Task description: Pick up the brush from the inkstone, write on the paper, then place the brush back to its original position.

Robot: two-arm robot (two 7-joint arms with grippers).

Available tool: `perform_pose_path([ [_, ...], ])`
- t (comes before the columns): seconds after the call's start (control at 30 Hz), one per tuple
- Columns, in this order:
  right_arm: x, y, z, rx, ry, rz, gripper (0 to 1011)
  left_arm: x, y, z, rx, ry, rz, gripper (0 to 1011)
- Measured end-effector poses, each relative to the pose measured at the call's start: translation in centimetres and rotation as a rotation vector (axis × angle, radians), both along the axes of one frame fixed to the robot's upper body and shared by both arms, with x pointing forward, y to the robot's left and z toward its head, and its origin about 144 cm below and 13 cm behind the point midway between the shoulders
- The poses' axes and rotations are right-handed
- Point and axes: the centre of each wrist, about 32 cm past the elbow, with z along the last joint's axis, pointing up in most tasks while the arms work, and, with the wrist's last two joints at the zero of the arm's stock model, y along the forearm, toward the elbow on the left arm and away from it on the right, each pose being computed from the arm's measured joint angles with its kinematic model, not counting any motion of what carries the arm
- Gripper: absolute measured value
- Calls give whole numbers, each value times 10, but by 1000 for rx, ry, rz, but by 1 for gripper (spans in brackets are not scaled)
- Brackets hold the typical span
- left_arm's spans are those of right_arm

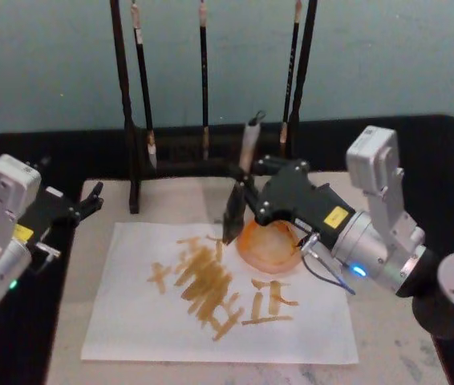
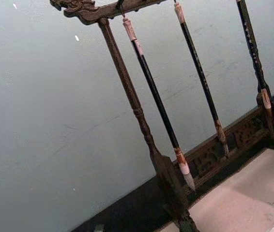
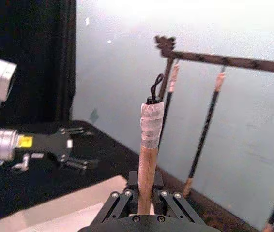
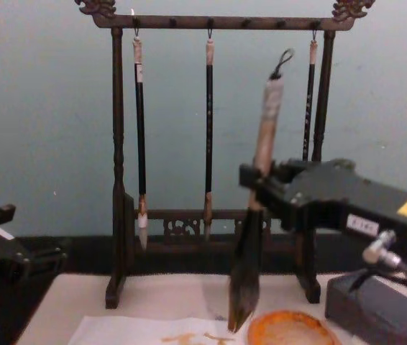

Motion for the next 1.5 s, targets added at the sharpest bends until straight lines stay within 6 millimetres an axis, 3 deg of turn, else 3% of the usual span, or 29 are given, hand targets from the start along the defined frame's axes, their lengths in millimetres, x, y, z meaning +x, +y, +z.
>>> perform_pose_path([
  [0.33, 3, -20, 2, 124, 44, -108, 169, 0, 0, 0, 0, 0, 0, 1010],
  [0.9, 13, -64, -18, 428, 345, -238, 169, 0, 0, 0, 0, 0, 0, 1010],
  [1.5, 29, -78, -44, 640, 573, -248, 168, 0, 0, 0, 0, 0, 0, 1010],
])
